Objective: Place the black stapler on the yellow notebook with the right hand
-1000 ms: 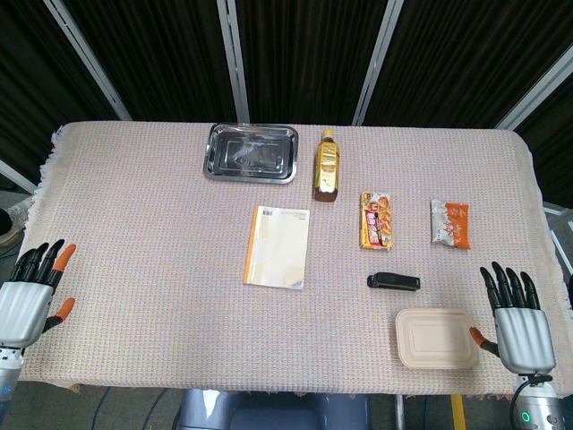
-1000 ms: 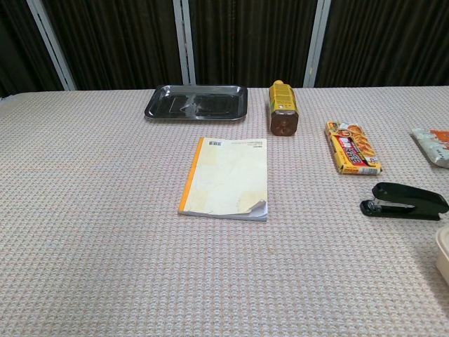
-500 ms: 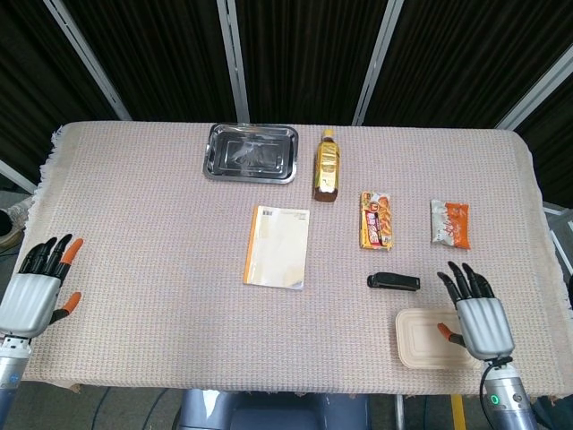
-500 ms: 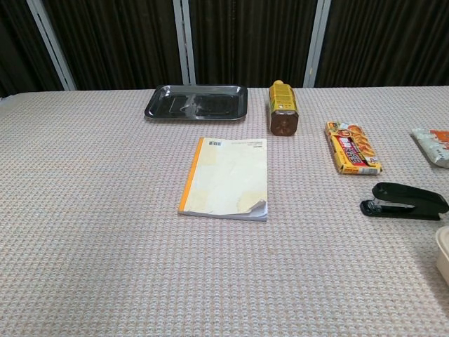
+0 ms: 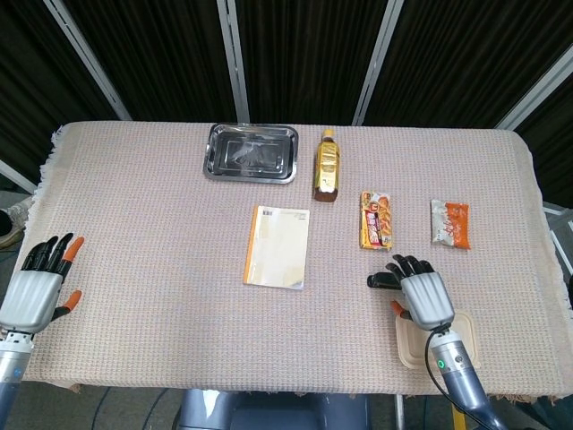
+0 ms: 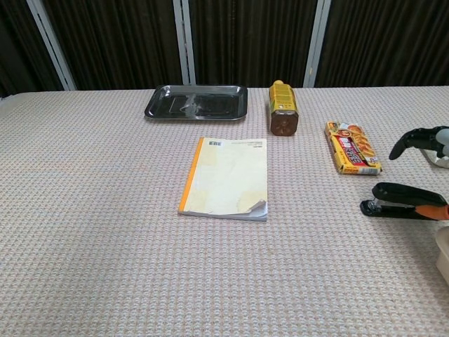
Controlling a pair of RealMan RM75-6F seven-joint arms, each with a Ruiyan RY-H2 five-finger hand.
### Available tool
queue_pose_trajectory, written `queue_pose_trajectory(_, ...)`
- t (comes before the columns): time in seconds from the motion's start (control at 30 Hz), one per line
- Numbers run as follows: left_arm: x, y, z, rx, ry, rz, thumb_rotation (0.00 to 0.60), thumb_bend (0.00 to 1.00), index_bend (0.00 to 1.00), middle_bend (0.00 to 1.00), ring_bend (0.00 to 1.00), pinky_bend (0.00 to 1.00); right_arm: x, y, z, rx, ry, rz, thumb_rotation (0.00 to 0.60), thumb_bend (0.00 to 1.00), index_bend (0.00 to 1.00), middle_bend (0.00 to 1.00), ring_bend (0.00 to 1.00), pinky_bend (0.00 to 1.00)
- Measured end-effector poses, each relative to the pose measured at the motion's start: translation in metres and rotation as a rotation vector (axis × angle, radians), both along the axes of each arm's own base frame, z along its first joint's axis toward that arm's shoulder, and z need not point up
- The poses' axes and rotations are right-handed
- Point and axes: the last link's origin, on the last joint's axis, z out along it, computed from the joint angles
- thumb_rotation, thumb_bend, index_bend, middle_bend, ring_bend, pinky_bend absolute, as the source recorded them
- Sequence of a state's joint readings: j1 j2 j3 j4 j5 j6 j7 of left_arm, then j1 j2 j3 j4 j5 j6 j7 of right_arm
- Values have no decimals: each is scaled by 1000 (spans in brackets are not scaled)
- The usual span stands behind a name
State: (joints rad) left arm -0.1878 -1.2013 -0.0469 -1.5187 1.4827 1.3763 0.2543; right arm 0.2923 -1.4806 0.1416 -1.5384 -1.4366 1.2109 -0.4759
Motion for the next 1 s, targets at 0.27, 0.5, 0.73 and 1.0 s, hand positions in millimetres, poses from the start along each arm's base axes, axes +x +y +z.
queue_pose_trajectory(0.27,0,1,-5,-17,13,7,600,303,0,0,0,109,-7,-20,-13,22,20,-27,600,206,254,192,211,325)
queue_pose_trajectory(0.5,0,5,-8,-26,24,19,600,304,0,0,0,109,-16,-34,-19,36,6,-56,600,209,262,200,220,336)
queue_pose_trajectory(0.73,0,6,-9,-25,25,22,600,304,0,0,0,109,-24,-40,-26,47,2,-76,600,214,289,225,247,362)
queue_pose_trajectory(1.0,0,6,-9,-25,26,22,600,303,0,0,0,109,-33,-40,-29,44,-8,-90,600,232,455,352,392,536)
